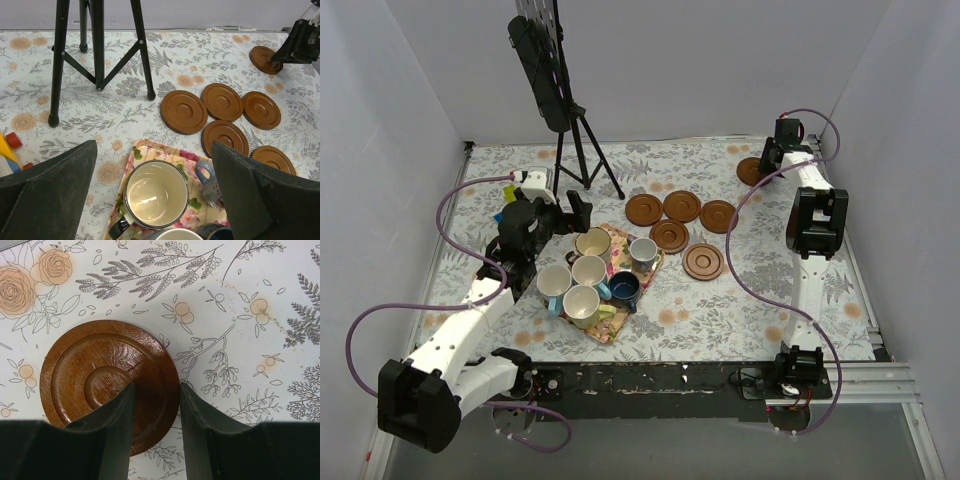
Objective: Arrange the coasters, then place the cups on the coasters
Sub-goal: Move the coaster to the corner of the board.
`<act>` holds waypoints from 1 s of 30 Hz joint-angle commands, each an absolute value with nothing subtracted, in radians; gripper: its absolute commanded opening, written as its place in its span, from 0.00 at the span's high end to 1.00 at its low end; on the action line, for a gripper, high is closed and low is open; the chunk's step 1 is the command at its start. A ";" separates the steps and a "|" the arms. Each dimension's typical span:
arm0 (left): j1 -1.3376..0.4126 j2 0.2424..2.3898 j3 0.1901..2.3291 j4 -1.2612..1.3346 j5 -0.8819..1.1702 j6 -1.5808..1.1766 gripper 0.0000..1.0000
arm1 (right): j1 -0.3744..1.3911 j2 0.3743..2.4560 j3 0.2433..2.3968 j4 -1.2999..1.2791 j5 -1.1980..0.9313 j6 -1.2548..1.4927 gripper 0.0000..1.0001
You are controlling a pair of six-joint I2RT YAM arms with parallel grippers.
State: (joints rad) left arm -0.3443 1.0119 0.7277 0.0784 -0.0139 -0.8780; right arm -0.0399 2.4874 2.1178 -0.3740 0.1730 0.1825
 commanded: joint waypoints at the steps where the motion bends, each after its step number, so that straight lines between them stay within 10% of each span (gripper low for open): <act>1: -0.348 1.014 0.732 0.078 -0.011 -0.864 0.02 | -0.044 2.520 2.132 -0.379 0.170 0.209 0.62; 30: -0.348 1.002 0.738 0.072 -0.012 -0.868 0.02 | -0.041 2.336 2.065 -0.293 0.090 0.172 0.28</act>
State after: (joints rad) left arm -0.3443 1.0264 0.7277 0.0750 -0.0139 -0.8780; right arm -0.0399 2.4535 2.0636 -0.3172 0.0826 0.2028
